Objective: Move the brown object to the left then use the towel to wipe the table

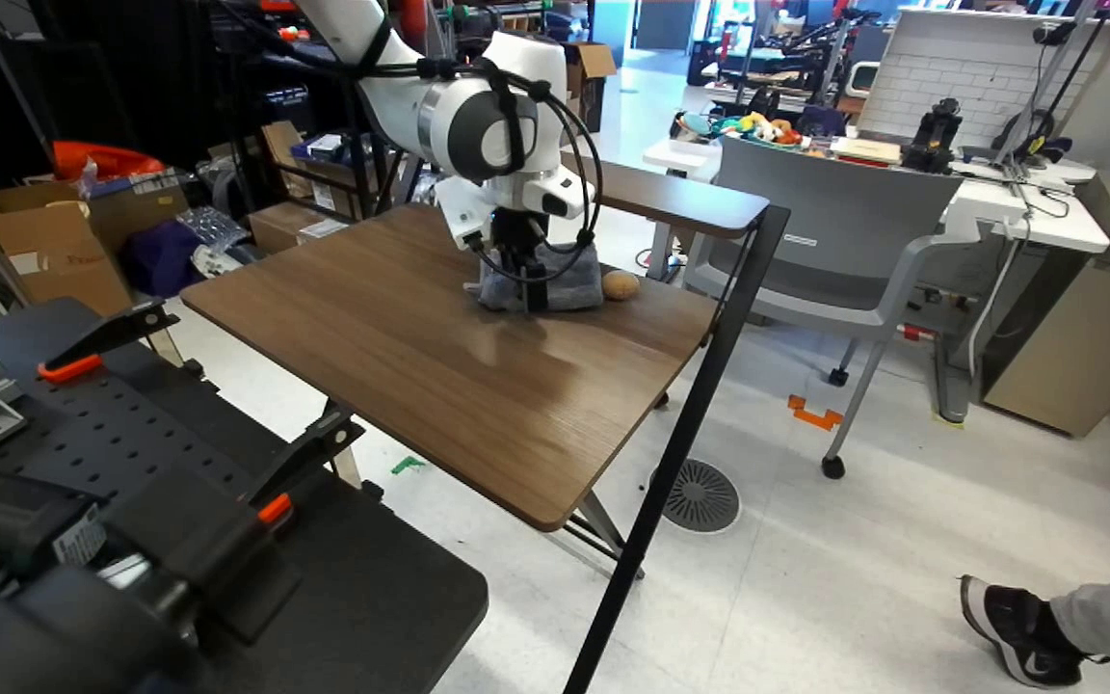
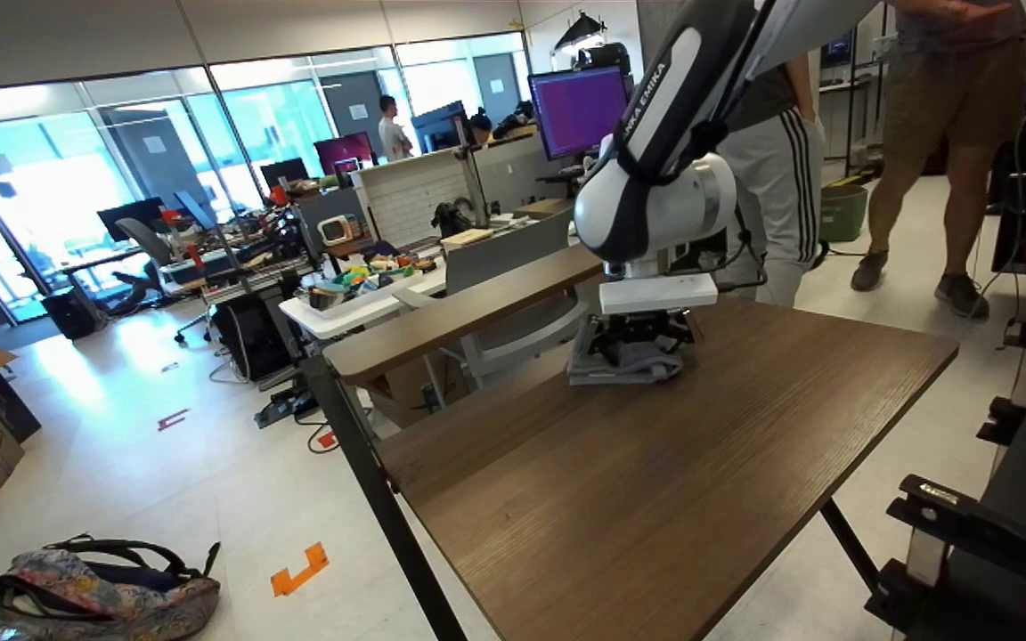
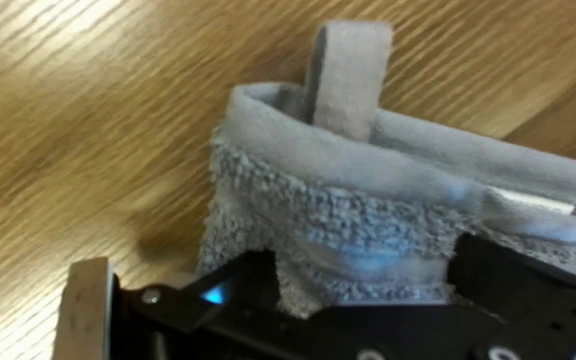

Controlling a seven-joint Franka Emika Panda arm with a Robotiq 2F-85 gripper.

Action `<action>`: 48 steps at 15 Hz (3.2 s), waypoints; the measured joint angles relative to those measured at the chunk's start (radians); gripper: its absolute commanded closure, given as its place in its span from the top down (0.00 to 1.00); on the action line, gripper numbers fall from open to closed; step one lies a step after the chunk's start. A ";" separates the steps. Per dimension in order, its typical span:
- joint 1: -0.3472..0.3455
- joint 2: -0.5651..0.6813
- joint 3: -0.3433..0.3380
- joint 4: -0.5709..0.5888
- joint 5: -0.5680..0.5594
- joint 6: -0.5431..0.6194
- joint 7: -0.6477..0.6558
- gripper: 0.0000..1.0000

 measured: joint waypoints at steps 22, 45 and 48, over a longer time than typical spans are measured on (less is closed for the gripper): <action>0.023 -0.159 0.008 -0.293 -0.004 -0.494 -0.228 1.00; -0.037 -0.169 -0.176 -0.303 -0.242 -0.349 -0.179 1.00; -0.036 -0.185 -0.147 -0.327 -0.224 -0.222 -0.143 1.00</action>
